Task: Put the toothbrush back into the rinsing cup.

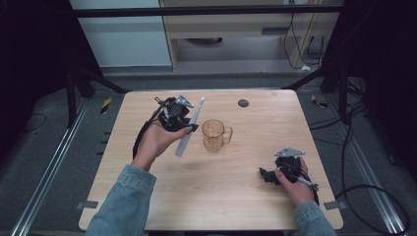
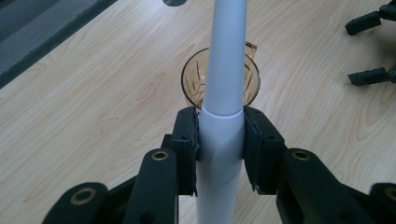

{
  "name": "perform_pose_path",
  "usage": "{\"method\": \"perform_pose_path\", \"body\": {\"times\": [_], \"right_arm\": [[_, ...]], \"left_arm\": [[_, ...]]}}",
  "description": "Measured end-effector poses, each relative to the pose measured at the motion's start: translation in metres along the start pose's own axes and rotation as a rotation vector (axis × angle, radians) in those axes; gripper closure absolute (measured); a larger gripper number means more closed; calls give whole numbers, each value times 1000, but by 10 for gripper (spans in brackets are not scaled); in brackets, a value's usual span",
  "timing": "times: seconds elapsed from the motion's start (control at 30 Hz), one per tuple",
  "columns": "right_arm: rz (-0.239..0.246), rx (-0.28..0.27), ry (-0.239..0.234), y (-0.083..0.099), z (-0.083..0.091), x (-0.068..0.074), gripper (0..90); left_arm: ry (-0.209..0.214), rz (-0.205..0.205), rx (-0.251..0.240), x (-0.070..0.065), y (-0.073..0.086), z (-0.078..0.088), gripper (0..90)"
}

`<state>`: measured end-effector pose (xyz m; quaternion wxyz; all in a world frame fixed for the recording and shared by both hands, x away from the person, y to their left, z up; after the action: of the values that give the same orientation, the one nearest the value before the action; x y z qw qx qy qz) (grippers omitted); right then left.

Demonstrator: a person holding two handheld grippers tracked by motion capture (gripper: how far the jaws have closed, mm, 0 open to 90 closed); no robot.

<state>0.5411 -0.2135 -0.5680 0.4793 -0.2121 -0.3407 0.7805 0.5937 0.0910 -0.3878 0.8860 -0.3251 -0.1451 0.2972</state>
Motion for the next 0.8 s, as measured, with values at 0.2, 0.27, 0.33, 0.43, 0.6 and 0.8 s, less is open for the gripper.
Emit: {"method": "perform_pose_path", "body": {"times": [0.2,0.27,0.33,0.43,0.6,0.8], "right_arm": [[-8,3,-5,0,0,1,3],[-5,2,-3,0,0,1,3],[-5,2,-3,0,0,1,3],[-7,2,-4,0,0,1,4],[-9,3,-5,0,0,1,3],[-5,2,-4,0,0,1,4]], "left_arm": [[-18,7,-12,2,-13,9,676],[-21,4,-25,-1,-20,11,677],[-21,1,-27,-1,-21,12,677],[-25,-13,-31,-4,-28,13,677],[-25,-11,-37,-4,-35,9,677],[-25,-12,-52,-7,-42,8,676]]}}
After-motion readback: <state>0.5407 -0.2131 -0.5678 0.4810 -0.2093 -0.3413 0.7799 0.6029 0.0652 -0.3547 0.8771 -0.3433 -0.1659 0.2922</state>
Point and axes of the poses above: each handheld gripper's, and its own axes: z roughly backward along the jaws, y roughly out of its underside, x roughly to its left, the point moved 8 cm from there along -z, roughly forward along the jaws, and after that the axes turned 1 degree about -x, right-handed, at the moved point
